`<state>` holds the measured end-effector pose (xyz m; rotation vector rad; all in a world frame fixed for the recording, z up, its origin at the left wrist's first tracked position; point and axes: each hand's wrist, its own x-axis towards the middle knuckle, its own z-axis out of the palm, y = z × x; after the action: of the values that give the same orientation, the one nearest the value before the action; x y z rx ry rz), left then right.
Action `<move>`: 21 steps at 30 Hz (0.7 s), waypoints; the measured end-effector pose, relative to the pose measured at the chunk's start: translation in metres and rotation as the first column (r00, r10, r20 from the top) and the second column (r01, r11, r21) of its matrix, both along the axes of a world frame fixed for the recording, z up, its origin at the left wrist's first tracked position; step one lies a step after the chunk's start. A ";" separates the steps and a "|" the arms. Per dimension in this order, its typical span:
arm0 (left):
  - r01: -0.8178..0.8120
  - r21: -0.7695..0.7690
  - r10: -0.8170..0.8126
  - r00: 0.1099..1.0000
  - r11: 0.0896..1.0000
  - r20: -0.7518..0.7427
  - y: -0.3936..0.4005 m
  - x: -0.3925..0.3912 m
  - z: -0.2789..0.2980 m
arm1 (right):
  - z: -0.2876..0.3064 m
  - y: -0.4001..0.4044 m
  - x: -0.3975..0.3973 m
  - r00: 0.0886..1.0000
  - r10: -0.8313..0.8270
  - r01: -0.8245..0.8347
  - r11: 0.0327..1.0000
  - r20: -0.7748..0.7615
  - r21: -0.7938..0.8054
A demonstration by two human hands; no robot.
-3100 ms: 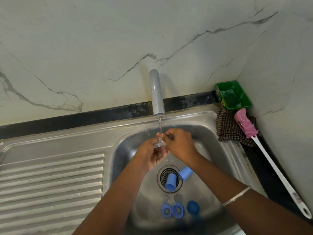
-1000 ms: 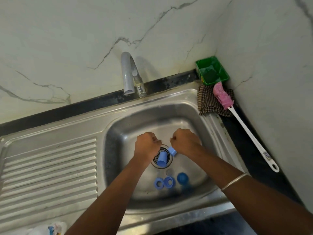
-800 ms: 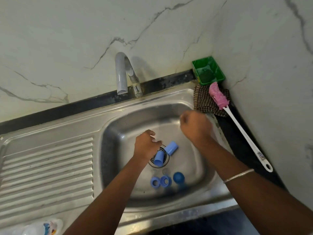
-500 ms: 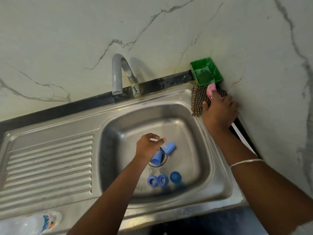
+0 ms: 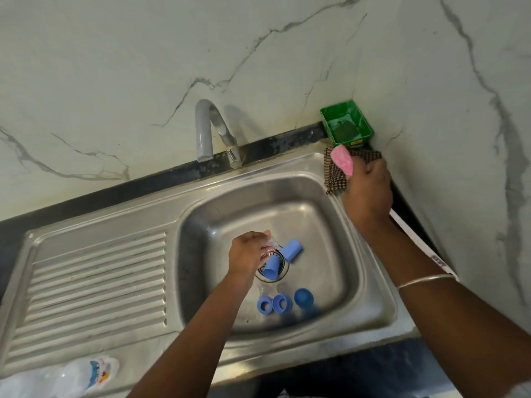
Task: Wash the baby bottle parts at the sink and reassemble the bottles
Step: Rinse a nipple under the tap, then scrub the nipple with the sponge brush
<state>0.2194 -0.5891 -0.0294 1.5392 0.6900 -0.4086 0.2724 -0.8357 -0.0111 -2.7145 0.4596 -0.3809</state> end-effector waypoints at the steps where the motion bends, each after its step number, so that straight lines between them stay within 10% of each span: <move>1: -0.021 -0.027 0.021 1.000 0.999 0.004 0.001 -0.001 0.001 | 0.002 0.005 -0.005 0.999 0.035 -0.035 0.999 -0.004 0.017; 21: 0.013 -0.062 0.006 0.956 0.998 0.293 0.066 -0.049 0.007 | 0.023 0.151 -0.099 0.762 0.619 -0.554 0.774 -0.187 0.305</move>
<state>0.1708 -0.5227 -0.0224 1.5018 0.4382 -0.1954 0.1733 -0.6850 0.0117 -2.5066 -0.2928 0.2241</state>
